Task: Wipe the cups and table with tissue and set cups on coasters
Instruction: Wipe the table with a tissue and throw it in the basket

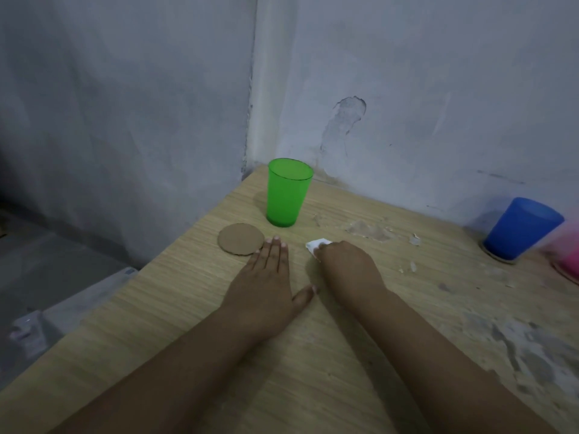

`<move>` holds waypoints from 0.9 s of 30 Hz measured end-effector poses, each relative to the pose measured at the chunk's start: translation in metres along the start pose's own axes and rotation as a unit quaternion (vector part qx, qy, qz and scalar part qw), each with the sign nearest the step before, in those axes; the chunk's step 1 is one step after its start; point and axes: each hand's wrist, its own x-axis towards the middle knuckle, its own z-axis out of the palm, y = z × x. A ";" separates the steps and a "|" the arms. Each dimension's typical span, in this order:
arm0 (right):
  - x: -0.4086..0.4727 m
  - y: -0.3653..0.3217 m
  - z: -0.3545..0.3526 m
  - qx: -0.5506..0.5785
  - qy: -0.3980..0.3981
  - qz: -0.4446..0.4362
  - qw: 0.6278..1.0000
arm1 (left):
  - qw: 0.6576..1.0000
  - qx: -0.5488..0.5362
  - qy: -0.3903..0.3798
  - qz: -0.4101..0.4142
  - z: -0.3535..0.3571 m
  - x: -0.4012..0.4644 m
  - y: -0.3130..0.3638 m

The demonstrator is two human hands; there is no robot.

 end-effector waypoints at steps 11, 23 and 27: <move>-0.021 0.011 -0.020 0.285 0.076 0.057 0.954 | 0.997 -0.054 0.009 0.061 -0.008 -0.003 -0.003; -0.102 0.083 -0.089 0.751 0.036 0.140 0.644 | 0.755 -0.655 0.036 0.010 -0.063 -0.029 0.126; -0.143 0.111 -0.114 0.735 0.099 0.121 0.660 | 0.704 -0.710 0.011 0.011 -0.075 -0.037 0.180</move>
